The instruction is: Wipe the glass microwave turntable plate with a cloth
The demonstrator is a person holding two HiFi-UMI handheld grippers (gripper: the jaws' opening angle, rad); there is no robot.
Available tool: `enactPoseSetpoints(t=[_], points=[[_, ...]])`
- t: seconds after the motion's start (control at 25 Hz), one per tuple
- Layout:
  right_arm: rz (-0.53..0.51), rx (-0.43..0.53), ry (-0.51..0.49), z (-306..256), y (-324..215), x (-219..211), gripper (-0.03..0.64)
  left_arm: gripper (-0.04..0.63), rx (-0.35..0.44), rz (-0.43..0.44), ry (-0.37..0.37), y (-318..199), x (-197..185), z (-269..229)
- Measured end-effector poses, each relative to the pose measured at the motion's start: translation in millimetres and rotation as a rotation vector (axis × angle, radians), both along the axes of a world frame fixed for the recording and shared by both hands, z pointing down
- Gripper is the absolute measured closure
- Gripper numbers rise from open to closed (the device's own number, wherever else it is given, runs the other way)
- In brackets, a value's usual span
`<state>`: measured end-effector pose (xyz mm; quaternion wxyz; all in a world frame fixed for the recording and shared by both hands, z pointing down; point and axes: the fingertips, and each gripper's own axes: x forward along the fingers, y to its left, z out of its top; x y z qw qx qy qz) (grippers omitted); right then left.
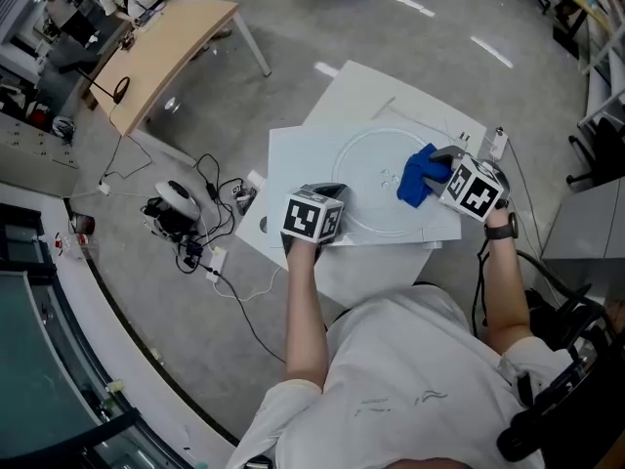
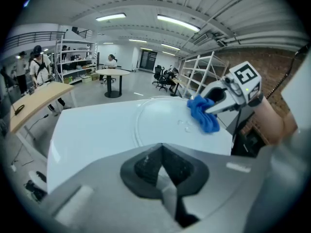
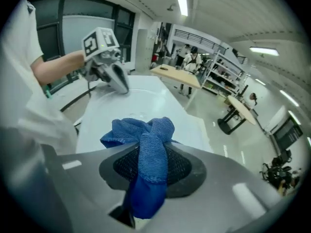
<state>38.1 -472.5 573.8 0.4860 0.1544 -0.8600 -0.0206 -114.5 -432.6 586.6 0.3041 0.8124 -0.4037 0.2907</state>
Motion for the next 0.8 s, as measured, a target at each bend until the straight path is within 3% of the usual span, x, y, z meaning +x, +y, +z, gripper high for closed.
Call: enactPoseSetpoints(t=[0.12,0.32,0.52,0.64,0.8], points=[[-0.094,-0.095,-0.052,2,45,-21,0.490,0.595,-0.002,0.009,0.006,2,1,1],[-0.164,-0.040,-0.151,-2,61,-88,0.491,0.595,0.004,-0.007,-0.010,2,-4,-2],[-0.129,0.024,-0.249,-1,17,-133,0.489,0.595,0.005,-0.006,-0.002,2,-1,0],[-0.044,0.042,-0.245,2,-20,-119,0.489,0.595,0.008,-0.016,-0.010,2,-2,-1],[0.138,0.043,-0.226,4,-51,-57,0.491,0.595,0.018,-0.020,-0.018,1,0,0]])
